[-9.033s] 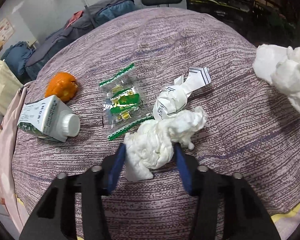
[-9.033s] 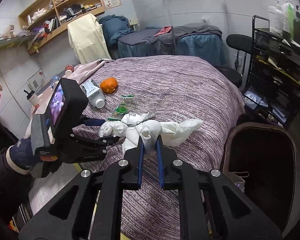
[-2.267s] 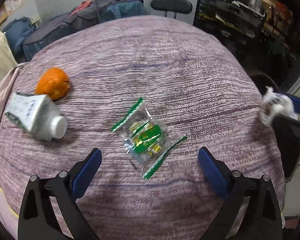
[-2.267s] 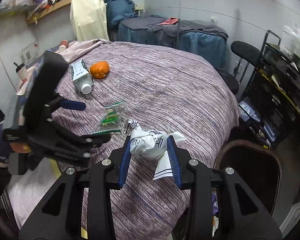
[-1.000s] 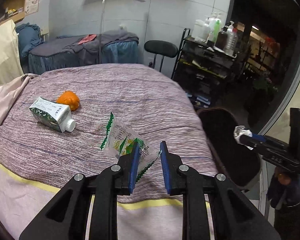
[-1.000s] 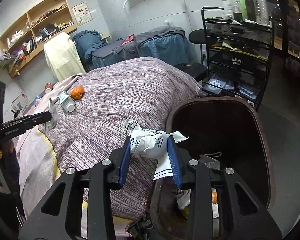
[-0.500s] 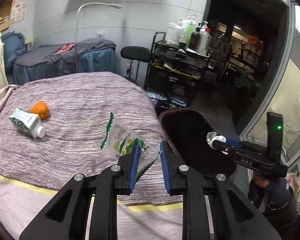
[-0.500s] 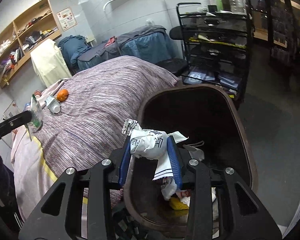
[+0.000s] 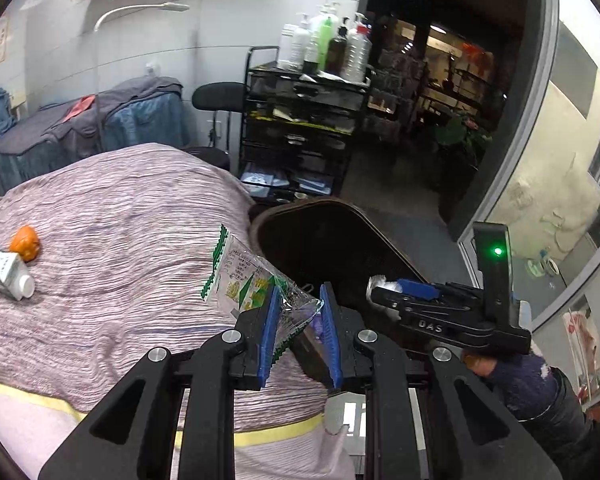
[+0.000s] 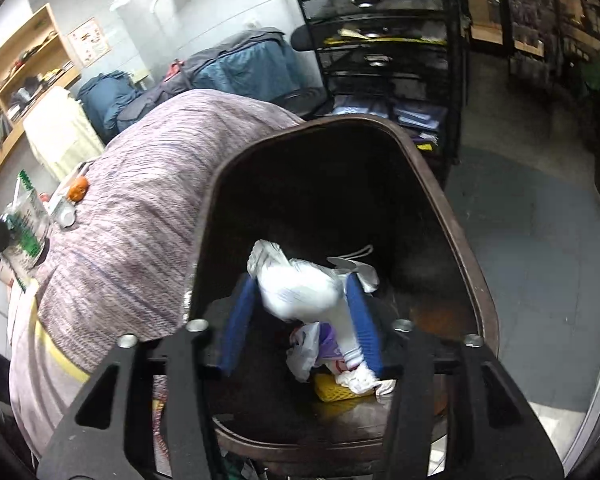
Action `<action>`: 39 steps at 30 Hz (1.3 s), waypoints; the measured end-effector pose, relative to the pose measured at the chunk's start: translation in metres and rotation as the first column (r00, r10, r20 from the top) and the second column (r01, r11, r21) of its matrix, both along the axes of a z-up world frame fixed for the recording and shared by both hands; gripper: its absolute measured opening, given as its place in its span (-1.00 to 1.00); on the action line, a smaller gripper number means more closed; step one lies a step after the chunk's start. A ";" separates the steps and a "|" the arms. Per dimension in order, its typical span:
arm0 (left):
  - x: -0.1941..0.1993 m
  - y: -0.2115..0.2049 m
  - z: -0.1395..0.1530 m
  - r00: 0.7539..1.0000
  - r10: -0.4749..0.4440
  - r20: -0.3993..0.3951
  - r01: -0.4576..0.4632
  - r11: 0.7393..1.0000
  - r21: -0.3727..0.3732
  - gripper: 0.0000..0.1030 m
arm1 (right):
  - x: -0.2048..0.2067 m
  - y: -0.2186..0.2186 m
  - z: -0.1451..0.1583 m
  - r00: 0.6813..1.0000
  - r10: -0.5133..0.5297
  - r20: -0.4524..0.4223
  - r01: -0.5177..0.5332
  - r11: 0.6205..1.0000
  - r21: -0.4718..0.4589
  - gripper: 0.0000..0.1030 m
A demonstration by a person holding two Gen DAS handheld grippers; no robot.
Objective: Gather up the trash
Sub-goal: 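Carry the white wrapper into the brown bin and open the right tool, then lower the green snack packet into the brown bin and open the left tool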
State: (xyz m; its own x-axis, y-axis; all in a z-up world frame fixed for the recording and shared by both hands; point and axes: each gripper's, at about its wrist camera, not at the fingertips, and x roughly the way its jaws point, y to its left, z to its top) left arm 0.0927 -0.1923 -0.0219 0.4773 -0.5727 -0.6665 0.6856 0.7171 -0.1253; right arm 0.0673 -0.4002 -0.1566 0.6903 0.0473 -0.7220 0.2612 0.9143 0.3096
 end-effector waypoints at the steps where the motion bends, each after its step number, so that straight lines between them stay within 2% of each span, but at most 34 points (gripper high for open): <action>1: 0.000 -0.003 -0.001 1.000 -0.006 -0.002 0.006 1.000 0.004 -0.59 | -0.001 -0.002 -0.001 1.000 -0.008 0.000 0.008 1.000 0.000 0.22; 4: 0.000 -0.012 -0.005 0.999 -0.031 -0.012 0.031 0.999 0.013 -0.59 | -0.003 -0.007 0.001 1.000 -0.025 0.008 0.025 1.000 0.002 0.23; 7: -0.003 -0.022 -0.008 0.999 -0.052 -0.015 0.052 0.998 0.026 -0.59 | -0.006 -0.013 0.007 0.998 -0.050 0.034 0.050 0.999 -0.003 0.39; 18: -0.001 -0.062 -0.019 0.991 -0.126 -0.050 0.128 0.990 0.050 -0.59 | -0.023 -0.040 0.030 0.980 -0.160 0.118 0.163 0.987 -0.014 0.54; 29: 0.003 -0.104 -0.036 0.982 -0.175 -0.070 0.182 0.977 0.107 -0.59 | -0.033 -0.061 0.033 0.968 -0.215 0.125 0.218 0.976 -0.011 0.56; 39: 0.006 -0.121 -0.051 0.983 -0.170 -0.070 0.178 0.974 0.141 -0.54 | -0.036 -0.069 0.032 0.965 -0.231 0.127 0.233 0.972 -0.007 0.56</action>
State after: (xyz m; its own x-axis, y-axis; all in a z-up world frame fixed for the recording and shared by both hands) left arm 0.0985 -0.3134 -0.0726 0.3374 -0.5379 -0.7725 0.7962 0.6008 -0.0706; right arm 0.0317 -0.4690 -0.1251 0.7650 -0.1392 -0.6288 0.4275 0.8400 0.3341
